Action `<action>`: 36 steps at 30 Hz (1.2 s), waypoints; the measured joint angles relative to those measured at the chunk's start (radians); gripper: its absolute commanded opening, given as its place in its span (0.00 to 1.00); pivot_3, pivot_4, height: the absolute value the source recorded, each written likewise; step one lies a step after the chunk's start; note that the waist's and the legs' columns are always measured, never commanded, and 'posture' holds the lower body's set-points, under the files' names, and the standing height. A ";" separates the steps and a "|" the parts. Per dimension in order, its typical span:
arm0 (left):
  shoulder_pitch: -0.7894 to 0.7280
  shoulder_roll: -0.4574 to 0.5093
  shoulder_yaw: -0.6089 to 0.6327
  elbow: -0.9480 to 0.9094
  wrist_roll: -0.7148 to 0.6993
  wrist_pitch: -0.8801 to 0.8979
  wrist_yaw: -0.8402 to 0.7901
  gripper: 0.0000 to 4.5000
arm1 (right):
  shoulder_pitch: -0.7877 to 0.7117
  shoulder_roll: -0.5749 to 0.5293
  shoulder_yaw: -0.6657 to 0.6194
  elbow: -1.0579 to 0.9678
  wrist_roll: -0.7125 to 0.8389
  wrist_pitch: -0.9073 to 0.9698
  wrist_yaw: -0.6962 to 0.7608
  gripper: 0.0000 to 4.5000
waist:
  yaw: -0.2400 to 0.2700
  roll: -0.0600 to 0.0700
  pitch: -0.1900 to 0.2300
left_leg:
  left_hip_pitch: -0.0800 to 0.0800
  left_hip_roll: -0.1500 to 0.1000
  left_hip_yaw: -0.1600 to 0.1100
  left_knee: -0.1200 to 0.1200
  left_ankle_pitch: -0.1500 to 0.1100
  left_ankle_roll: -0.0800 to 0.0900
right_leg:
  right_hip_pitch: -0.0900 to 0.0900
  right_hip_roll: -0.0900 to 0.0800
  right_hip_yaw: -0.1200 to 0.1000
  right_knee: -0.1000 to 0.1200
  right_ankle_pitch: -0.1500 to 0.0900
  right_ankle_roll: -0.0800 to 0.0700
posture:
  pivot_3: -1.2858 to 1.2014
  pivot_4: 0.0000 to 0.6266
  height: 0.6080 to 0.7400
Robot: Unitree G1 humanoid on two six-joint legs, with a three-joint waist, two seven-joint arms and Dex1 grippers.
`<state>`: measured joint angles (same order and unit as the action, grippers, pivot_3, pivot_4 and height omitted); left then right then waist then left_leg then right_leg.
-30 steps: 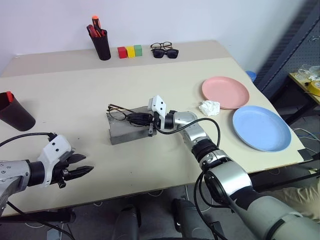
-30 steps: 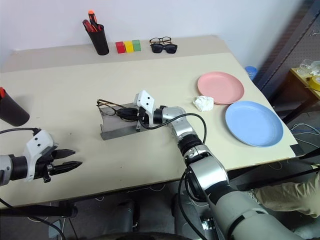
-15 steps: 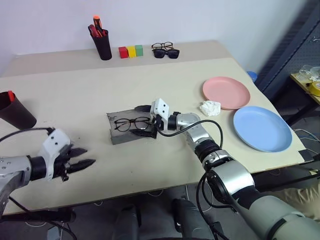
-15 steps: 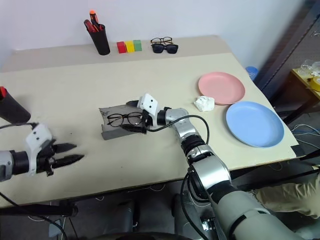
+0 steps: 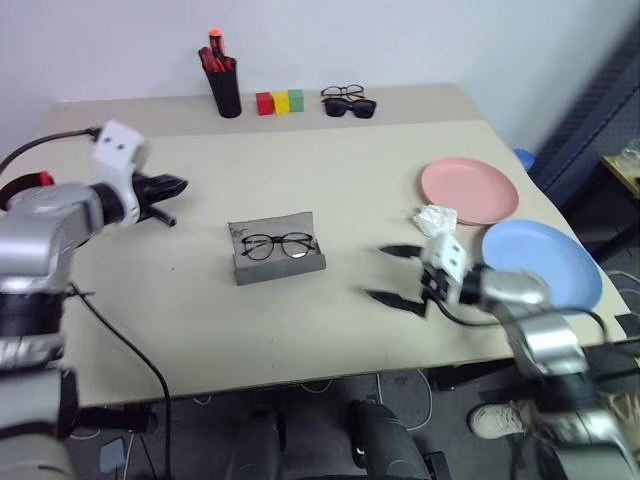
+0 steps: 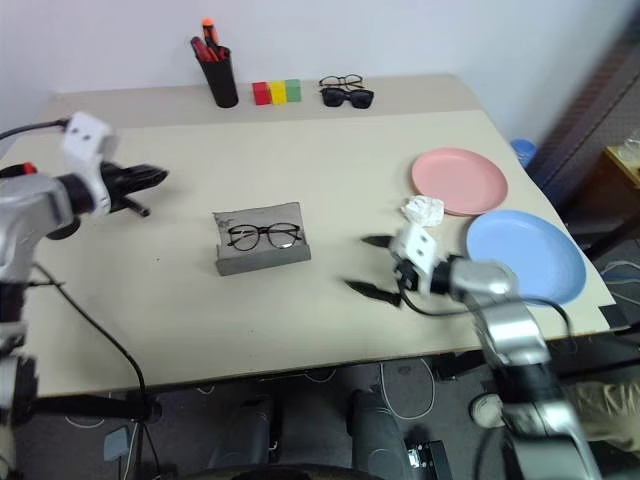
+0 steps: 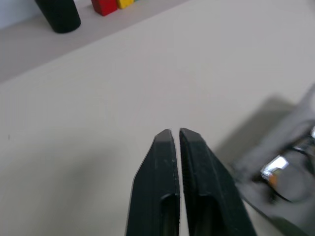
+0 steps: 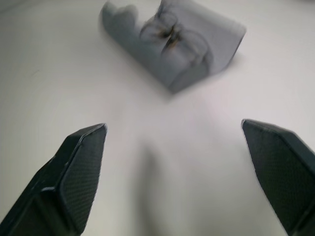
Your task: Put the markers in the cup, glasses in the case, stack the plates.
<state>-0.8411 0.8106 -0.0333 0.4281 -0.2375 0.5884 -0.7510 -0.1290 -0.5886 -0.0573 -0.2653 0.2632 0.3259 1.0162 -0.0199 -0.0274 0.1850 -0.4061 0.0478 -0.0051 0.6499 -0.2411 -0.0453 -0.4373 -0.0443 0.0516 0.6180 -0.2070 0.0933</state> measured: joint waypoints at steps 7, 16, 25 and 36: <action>-0.317 -0.219 -0.239 0.648 0.299 -0.430 -0.072 0.02 | 0.249 -0.024 -0.133 -0.254 0.007 0.107 -0.176 1.00 | 0.006 -0.003 -0.001 | -0.003 -0.001 0.001 0.001 0.000 0.000 | 0.002 -0.002 0.000 -0.007 0.001 -0.001 | 0.52 0.24 1.00; -0.412 -0.335 -0.308 0.859 0.435 -0.603 -0.410 0.02 | 0.397 -0.017 -0.205 -0.345 0.005 0.109 -0.301 1.00 | 0.006 -0.005 0.000 | -0.003 -0.001 0.000 0.000 -0.001 0.002 | 0.001 -0.001 0.000 -0.006 0.000 -0.001 | 0.52 0.24 1.00; -0.338 -0.315 -0.305 0.692 0.419 -0.572 -0.802 0.02 | 0.448 0.002 -0.230 -0.367 0.019 0.104 -0.354 1.00 | 0.006 -0.005 0.000 | -0.002 -0.001 0.000 0.001 -0.001 0.002 | 0.003 -0.002 0.000 -0.006 0.000 -0.001 | 0.52 0.24 1.00; -0.121 -0.264 -0.296 0.350 0.396 -0.484 -0.794 0.02 | 0.456 -0.009 -0.273 -0.295 0.076 0.040 -0.303 1.00 | 0.008 -0.004 -0.001 | -0.001 -0.001 -0.001 0.002 -0.001 0.002 | 0.004 -0.002 0.000 -0.005 0.000 -0.001 | 0.52 0.24 1.00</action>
<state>-0.9626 0.5467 -0.3294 0.7781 0.1589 0.1045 -1.5455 0.3273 -0.5976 -0.3304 -0.5604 0.3395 0.3655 0.7131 -0.0117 -0.0312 0.1840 -0.4072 0.0471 -0.0059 0.6519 -0.2425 -0.0431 -0.4329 -0.0461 0.0520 0.6132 -0.2069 0.0922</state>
